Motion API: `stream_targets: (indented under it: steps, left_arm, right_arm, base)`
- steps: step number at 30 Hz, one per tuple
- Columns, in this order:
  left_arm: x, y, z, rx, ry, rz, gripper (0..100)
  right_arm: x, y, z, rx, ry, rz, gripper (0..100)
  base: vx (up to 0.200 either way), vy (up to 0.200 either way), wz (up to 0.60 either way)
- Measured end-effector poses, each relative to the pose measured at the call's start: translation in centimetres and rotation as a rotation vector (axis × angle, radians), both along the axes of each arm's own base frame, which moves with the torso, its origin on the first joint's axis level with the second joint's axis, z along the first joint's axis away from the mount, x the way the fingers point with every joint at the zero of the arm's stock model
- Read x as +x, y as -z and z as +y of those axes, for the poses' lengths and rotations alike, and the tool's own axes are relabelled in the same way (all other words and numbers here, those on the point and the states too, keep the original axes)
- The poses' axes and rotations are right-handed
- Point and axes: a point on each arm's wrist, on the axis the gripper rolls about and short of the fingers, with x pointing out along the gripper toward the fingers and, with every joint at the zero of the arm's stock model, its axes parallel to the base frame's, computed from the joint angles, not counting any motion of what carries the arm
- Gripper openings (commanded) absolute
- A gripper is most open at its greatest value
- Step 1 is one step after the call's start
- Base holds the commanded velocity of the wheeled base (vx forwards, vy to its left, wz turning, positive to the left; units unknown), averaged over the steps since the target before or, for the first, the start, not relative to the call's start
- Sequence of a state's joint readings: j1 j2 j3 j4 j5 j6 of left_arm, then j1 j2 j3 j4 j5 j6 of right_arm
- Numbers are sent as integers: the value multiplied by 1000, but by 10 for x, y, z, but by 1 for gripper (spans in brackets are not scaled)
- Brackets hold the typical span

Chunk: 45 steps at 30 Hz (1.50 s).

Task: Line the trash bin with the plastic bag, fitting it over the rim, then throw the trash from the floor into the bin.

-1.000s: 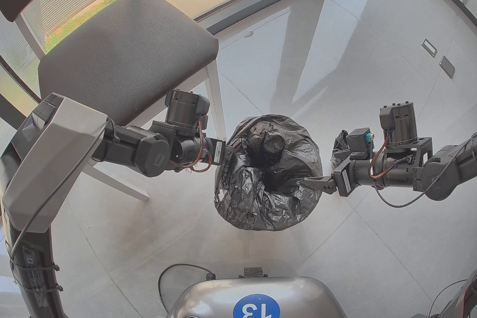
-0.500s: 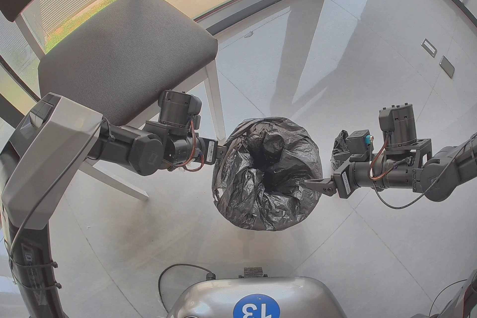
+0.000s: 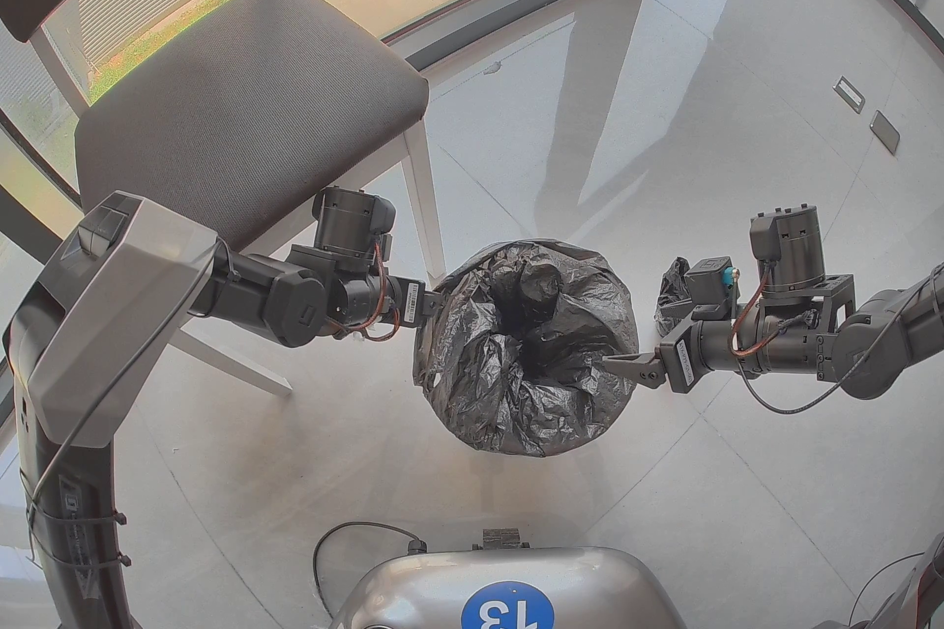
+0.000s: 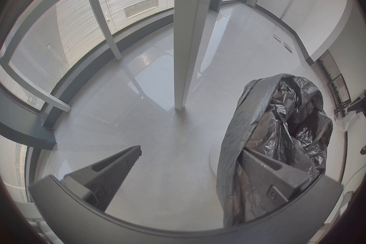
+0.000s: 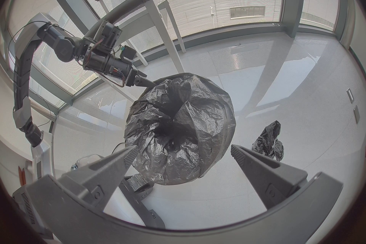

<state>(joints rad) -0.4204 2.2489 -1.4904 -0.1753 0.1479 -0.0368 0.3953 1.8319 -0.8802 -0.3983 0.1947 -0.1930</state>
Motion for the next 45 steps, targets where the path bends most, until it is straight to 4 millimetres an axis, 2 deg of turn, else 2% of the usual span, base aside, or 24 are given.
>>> stream_targets:
  steps: [12, 17, 23, 33, 41, 45]
  left_arm:
    - [-4, 17, -23, -11, 39, 24, 100]
    - [-3, 18, -22, -8, 36, 25, 100]
    - [-5, 8, -15, -11, 23, 11, 100]
    - [-31, -19, -2, -18, 22, -7, 100]
    - [-46, -15, 6, -8, 30, 5, 100]
    - [-50, -30, 2, -29, 46, -53, 100]
  right_arm:
    - [-1, 0, 1, 0, -5, 1, 100]
    - [-3, 0, 1, -1, -5, 1, 100]
    - [-4, 0, -1, -1, -1, 2, 100]
    - [-3, 3, -10, -6, 26, 15, 100]
    - [-5, 7, -18, -11, 48, 32, 100]
    - [-3, 6, -30, -16, 82, 23, 100]
  base:
    - [0, 0, 0]
    - [0, 0, 0]
    - [0, 0, 0]
    - [0, 0, 0]
    - [0, 0, 0]
    - [0, 0, 0]
